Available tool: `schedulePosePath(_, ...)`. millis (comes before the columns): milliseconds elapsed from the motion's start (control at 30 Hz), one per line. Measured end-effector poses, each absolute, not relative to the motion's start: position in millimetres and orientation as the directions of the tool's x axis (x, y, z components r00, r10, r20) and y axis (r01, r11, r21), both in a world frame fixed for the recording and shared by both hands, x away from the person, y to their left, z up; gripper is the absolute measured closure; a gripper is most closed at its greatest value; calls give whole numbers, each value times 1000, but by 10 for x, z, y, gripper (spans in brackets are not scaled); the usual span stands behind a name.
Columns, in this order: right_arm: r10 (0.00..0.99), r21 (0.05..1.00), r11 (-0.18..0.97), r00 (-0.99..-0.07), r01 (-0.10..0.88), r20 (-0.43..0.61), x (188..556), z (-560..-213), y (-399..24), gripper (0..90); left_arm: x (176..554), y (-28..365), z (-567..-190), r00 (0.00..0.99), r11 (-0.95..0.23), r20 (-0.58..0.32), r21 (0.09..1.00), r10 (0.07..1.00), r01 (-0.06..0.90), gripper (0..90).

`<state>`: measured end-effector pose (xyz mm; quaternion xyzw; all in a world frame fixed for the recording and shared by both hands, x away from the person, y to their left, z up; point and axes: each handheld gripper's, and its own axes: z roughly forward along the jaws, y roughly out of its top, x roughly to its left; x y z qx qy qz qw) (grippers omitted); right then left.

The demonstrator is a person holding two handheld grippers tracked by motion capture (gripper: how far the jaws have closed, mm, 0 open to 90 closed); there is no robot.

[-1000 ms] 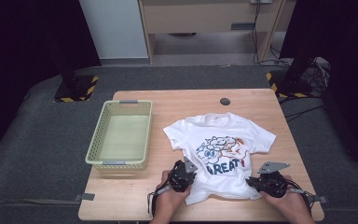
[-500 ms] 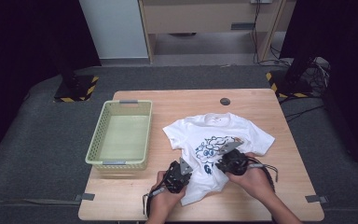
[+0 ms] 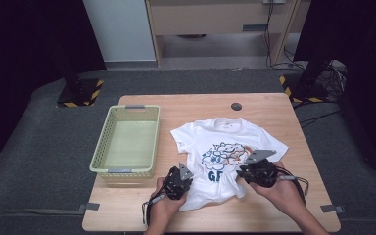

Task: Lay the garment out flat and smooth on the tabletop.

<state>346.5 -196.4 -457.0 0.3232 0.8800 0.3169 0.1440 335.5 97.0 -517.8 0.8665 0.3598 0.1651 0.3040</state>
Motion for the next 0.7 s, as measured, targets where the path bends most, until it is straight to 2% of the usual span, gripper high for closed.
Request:
schedulePosePath(200, 686, 618, 580, -728, 531, -18, 3391, -4820, -2159, 772, 3365, 979, -5185, 683, -541, 49, 652, 729, 531, 870)
schedulePosePath(400, 664, 618, 571, -747, 540, 39, 3410, -4957, -2000, 706, 3363, 985, -5190, 682, -536, 45, 656, 730, 531, 869)
schedulePosePath(533, 650, 595, 599, -759, 536, 29, 3413, -5038, -1845, 648, 3360, 983, -5191, 684, -540, 49, 656, 728, 528, 868)
schedulePosePath(700, 659, 577, 601, -752, 553, 34, 3441, -5080, -1814, 660, 3356, 982, -5191, 683, -539, 48, 656, 729, 529, 868)
